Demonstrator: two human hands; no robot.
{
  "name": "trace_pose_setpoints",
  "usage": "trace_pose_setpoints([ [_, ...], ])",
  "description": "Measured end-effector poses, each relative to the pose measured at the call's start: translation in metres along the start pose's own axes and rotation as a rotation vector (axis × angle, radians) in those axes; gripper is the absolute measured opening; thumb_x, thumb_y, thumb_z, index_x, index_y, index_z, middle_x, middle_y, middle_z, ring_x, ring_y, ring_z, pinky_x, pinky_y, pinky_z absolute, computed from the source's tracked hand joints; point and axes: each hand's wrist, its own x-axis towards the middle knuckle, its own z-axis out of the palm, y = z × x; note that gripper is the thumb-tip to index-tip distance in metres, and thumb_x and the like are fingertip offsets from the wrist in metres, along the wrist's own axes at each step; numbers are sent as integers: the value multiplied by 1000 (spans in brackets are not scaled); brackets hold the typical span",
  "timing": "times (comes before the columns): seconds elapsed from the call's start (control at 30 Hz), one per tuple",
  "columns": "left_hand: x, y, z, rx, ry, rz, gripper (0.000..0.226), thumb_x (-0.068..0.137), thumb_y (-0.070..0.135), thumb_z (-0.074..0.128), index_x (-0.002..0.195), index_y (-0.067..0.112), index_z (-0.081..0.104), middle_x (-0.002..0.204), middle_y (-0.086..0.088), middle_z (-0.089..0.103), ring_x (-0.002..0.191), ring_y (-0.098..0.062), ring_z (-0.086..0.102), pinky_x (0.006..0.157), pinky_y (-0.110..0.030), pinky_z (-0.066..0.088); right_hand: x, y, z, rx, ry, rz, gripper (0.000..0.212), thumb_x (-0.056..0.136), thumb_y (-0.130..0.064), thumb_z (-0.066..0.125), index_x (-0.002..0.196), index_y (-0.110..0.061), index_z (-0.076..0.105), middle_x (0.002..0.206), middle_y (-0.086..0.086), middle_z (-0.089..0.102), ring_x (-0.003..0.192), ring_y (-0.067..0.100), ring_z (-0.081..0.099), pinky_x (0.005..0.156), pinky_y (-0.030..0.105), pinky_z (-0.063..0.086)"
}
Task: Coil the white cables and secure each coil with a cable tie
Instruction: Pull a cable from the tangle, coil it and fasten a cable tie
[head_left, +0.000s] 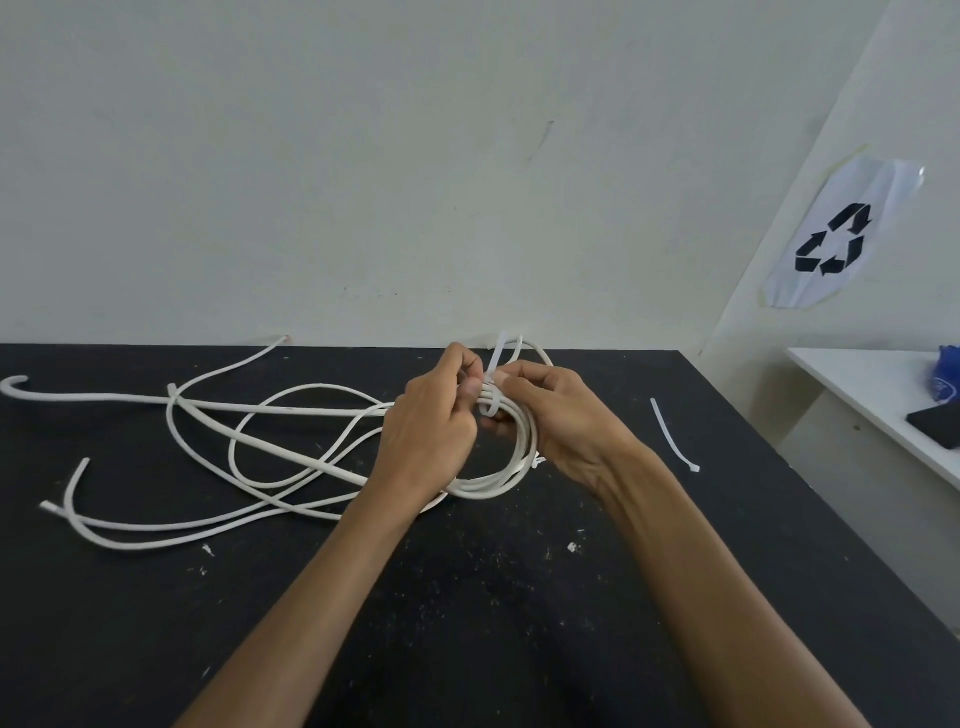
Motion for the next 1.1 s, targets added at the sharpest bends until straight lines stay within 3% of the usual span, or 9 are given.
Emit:
trace_pose_setpoints([
  [0.2, -1, -1, 2, -117, 14, -84, 18, 111, 13, 44, 99, 24, 51, 70, 7, 53, 54, -8, 43, 57, -35, 33, 1, 0, -2, 86, 6, 28, 17, 107, -9, 63, 109, 4, 74, 98, 17, 77, 83, 22, 73, 87, 38, 67],
  [0.4, -3, -1, 2, -254, 28, -139, 17, 111, 10, 46, 99, 18, 56, 76, -2, 56, 57, -5, 41, 54, -22, 34, 1, 1, 0, 78, 62, 7, 18, 107, -7, 63, 109, 6, 74, 95, 18, 77, 78, 20, 74, 79, 33, 68],
  [0.53, -3, -3, 1, -334, 9, -147, 19, 112, 17, 47, 97, 25, 55, 85, -14, 65, 62, -13, 43, 57, -33, 37, 3, 1, 3, 26, 124, -32, 18, 107, -9, 64, 106, 5, 75, 87, 15, 78, 70, 19, 72, 77, 32, 67],
  [0.67, -6, 4, -3, -356, 9, -86, 9, 110, 28, 54, 102, 23, 56, 84, -5, 73, 66, -35, 55, 58, -48, 45, 5, 0, 7, -25, 174, -64, 20, 106, -11, 66, 107, 7, 76, 83, 14, 75, 64, 17, 68, 67, 26, 63],
  [0.87, -4, 4, -2, -406, 57, -126, 11, 107, 17, 58, 97, 19, 55, 81, -11, 72, 77, -48, 64, 71, -61, 54, 5, 1, 10, -103, 193, -90, 21, 107, -12, 64, 109, 6, 75, 84, 16, 76, 63, 20, 66, 68, 27, 62],
  [0.93, -3, 1, 0, -443, 75, -180, 13, 107, 15, 56, 95, 17, 54, 78, -7, 73, 67, -39, 62, 62, -54, 49, 3, 3, 10, -178, 203, -132, 20, 108, -11, 62, 108, 4, 75, 87, 18, 78, 65, 21, 68, 69, 30, 63],
  [0.97, -3, -1, 1, -450, 81, -206, 14, 108, 14, 56, 94, 16, 54, 77, -4, 73, 60, -26, 59, 56, -46, 44, 2, 5, 10, -218, 209, -156, 20, 109, -11, 61, 108, 3, 74, 89, 20, 79, 67, 21, 70, 70, 31, 63],
  [1.03, -3, -3, 3, -452, 76, -236, 15, 108, 15, 55, 94, 17, 54, 76, -2, 73, 54, -13, 51, 56, -37, 38, 0, 7, 9, -286, 218, -200, 20, 109, -12, 60, 108, 3, 73, 91, 19, 79, 72, 20, 73, 70, 30, 63],
  [1.1, -3, -3, 3, -461, 53, -247, 14, 108, 15, 57, 94, 17, 55, 78, -2, 74, 54, -9, 52, 56, -33, 38, -2, 9, 8, -333, 223, -227, 19, 110, -12, 59, 109, 1, 73, 92, 17, 79, 77, 20, 75, 70, 29, 62],
])
